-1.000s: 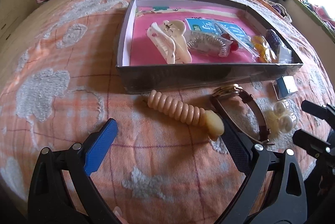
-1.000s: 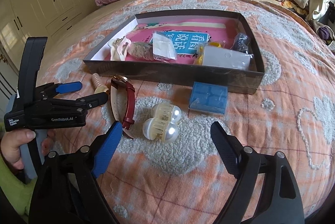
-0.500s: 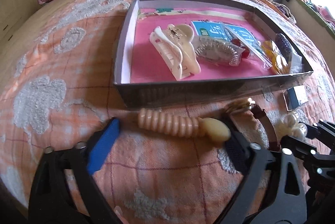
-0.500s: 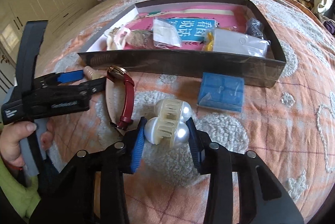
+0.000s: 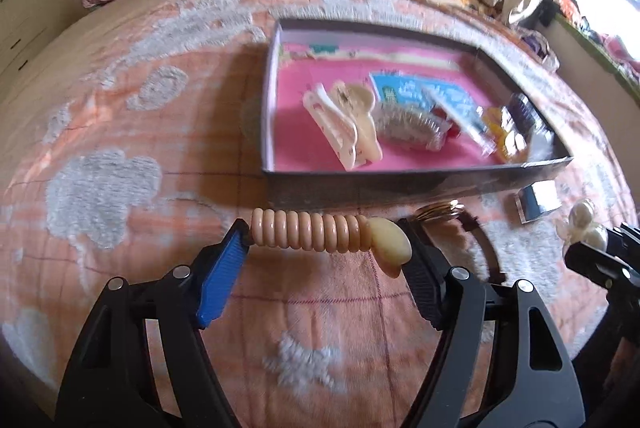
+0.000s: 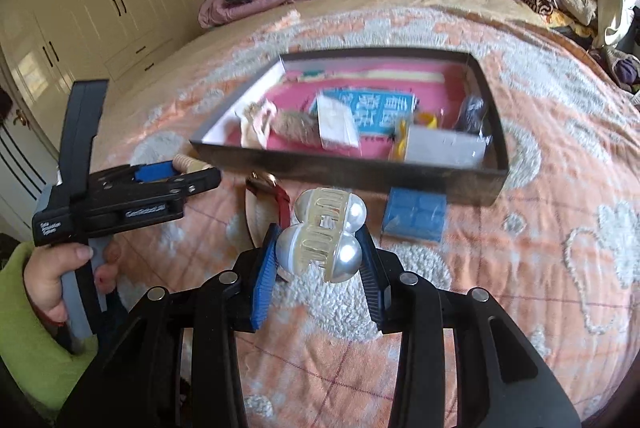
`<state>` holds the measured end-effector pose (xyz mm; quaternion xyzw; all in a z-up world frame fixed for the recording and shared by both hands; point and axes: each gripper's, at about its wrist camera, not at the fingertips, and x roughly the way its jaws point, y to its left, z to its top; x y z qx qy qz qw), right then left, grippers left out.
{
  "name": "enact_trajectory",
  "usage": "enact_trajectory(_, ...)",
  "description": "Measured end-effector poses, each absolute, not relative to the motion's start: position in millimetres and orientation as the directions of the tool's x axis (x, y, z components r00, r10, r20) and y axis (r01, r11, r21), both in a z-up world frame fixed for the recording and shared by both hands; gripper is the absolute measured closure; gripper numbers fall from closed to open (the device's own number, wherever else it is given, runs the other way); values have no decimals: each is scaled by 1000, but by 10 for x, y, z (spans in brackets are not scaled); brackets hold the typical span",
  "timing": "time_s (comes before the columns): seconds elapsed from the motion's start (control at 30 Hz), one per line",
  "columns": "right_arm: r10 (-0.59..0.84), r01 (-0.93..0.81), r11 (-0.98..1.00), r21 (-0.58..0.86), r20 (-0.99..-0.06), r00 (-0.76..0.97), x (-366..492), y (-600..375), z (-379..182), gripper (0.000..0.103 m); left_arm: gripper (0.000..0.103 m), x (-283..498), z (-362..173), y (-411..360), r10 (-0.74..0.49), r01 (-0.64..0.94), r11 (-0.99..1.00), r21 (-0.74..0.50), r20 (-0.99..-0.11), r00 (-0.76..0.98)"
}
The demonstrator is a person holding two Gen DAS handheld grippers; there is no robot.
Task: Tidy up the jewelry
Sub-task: 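Lower the hair clip into the box with the left tool while the right tool lowers the pearls there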
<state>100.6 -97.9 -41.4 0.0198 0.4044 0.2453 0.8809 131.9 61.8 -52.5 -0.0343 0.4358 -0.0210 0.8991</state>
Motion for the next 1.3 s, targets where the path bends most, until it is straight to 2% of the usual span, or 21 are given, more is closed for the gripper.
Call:
enact_trajectory(0.27,447,-428,880,204,-656,608,1015,-1003,-136,67,37,1181,-145,793,-74,-15,993,-115,-727,683)
enact_trajectory(0.8,422,-405,898,171,-597,683,1197,-1139,249,67,37,1427,386,567,-110,53,993,-108,-643,758)
enact_trajectory(1.3,384,-364,919,154,-566,729,1419,-1315,439,67,37,1677,473,227,-161,126,987,-100,-635,756)
